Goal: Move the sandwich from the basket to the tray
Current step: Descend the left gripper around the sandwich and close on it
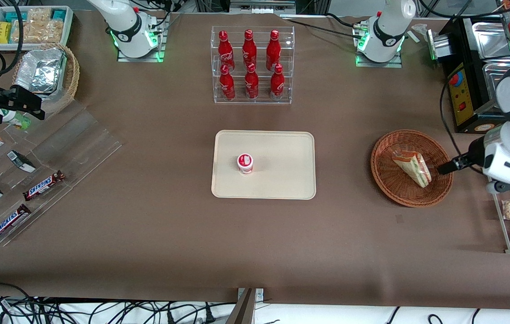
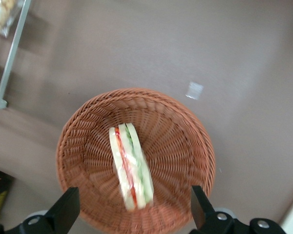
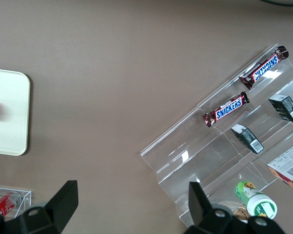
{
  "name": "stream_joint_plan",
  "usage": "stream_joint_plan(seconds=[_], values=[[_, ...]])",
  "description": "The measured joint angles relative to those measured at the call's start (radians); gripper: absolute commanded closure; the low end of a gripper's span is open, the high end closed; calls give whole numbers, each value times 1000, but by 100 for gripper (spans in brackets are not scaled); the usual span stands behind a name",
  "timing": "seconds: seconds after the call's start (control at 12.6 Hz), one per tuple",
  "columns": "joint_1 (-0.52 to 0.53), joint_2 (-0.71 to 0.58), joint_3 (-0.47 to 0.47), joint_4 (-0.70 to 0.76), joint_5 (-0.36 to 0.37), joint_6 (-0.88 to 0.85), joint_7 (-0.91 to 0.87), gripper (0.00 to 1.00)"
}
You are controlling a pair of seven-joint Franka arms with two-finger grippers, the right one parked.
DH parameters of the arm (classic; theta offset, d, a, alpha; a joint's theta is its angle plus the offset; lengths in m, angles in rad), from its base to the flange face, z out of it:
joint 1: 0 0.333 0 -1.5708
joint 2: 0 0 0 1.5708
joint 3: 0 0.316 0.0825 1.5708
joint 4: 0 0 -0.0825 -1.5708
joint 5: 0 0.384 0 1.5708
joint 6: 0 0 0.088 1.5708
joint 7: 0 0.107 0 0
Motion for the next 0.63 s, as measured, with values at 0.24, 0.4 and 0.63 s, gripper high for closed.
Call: stream_joint_plan(seconds=[0.24,0.4,0.63], values=[[-1,49,-1,-85,52,144,-223,0],[-1,50,-1,-145,95,206,-317,0],[-1,48,-1,-243,130,320,-411,0]])
